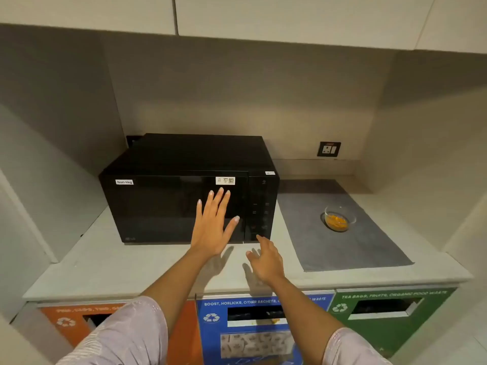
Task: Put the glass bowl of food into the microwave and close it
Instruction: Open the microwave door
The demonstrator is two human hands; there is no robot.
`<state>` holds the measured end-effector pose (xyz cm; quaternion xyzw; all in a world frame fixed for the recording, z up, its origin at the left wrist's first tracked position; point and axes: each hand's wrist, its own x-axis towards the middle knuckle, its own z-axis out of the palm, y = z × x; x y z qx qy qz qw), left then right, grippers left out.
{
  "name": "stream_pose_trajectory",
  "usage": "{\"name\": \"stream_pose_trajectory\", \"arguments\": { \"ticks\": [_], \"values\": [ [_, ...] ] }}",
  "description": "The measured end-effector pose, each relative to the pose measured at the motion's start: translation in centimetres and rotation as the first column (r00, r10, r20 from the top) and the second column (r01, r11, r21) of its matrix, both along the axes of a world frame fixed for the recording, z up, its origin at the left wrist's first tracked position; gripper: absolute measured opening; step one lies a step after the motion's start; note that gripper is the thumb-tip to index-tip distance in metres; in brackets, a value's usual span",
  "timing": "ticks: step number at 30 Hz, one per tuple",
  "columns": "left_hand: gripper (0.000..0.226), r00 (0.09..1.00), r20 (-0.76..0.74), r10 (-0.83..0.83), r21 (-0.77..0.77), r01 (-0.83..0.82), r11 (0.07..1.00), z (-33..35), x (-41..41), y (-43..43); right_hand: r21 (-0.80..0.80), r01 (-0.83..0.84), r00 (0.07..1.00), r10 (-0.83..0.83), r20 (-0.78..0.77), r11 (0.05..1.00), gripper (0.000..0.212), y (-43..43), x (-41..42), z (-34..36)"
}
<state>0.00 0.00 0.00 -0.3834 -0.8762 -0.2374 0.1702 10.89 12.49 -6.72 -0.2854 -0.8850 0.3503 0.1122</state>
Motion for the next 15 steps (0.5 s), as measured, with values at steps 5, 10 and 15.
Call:
{"name": "stream_pose_trajectory", "arguments": {
  "ticks": [5, 10, 15],
  "values": [
    [0.065, 0.997, -0.075, 0.017, 0.083, -0.011, 0.996, 2.9, -3.0, 2.9, -0.389, 0.081, 0.996, -0.091, -0.009, 0.918, 0.063, 1.7, -2.4, -0.6],
    [0.058, 0.996, -0.078, 0.050, 0.167, -0.036, 0.985, 4.4, -6.2, 5.5, -0.727, 0.164, 0.982, -0.180, 0.057, 0.667, 0.056, 3.6, -6.1, -1.0],
    [0.053, 0.991, -0.080, 0.108, 0.153, -0.095, 0.984, 3.5, -8.0, 6.2, -0.664, 0.169, 0.985, -0.148, 0.089, 0.728, 0.043, 5.4, -7.8, -2.5]
  ]
}}
